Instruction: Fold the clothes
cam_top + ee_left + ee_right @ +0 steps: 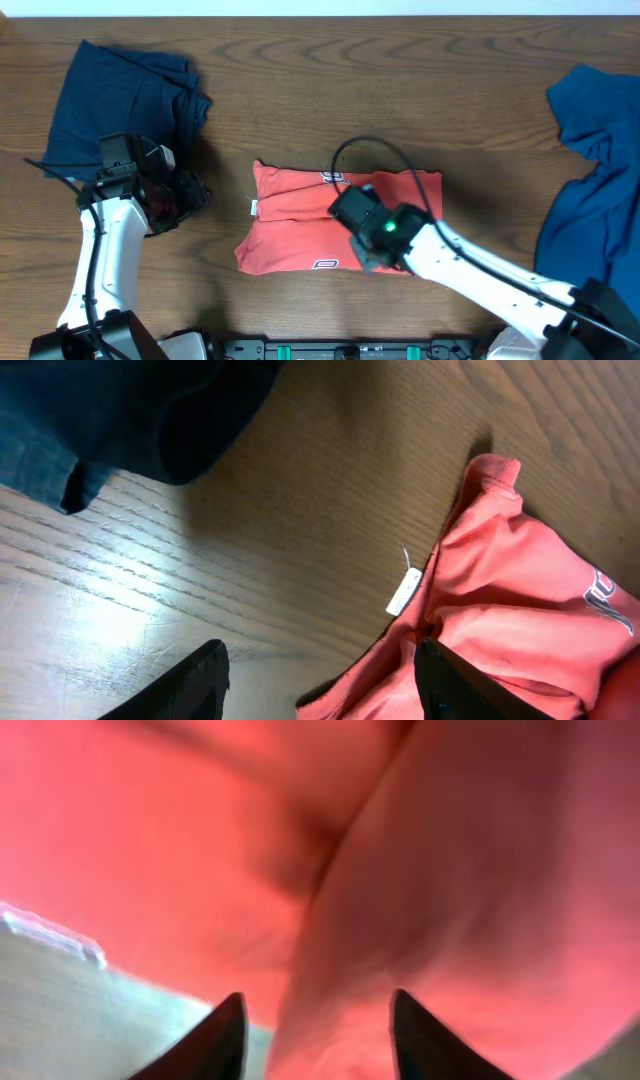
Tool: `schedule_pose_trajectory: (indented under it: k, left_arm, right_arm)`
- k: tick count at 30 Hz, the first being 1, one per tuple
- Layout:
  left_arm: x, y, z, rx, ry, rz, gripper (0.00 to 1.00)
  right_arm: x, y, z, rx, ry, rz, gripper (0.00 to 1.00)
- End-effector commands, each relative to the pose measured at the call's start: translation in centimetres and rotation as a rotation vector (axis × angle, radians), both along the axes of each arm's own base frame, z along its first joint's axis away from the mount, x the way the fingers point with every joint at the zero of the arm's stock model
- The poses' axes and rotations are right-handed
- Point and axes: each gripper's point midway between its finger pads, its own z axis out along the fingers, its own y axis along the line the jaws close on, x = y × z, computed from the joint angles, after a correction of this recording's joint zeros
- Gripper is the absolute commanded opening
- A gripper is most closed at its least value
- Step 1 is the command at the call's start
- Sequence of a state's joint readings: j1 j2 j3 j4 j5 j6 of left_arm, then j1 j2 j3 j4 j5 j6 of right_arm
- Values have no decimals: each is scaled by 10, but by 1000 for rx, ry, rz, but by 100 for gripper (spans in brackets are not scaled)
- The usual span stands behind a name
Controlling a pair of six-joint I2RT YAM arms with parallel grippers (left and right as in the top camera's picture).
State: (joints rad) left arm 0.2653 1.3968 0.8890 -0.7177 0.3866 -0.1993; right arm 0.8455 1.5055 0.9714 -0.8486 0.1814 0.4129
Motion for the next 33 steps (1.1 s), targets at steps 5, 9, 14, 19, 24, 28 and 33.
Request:
schedule_pose_trajectory:
  k: [5,9,14,19,24,28,33]
  left_arm:
    - [14,-34,25,-119,-142,-205,50]
    - [15,-65,33,-182,-195,-332,36]
    - [13,-110,36,-184,-225,-499,37]
    - [8,-166,43,-195,-286,-675,32]
    - [2,-211,43,-243,-294,-739,27]
    - [1,-238,36,-304,-248,-693,27]
    - [-10,-282,27,-384,-203,-711,27]
  right_arm:
    - [73,-37,61,224,-141,-320,9]
    - [82,-63,40,317,-9,-452,1]
    - [79,-91,-7,306,151,-579,1]
    - [86,-92,-50,283,230,-600,1]
    - [88,-90,-85,264,279,-613,1]
    - [91,-86,-77,290,269,-597,1]
    - [91,-91,-36,327,213,-602,1]
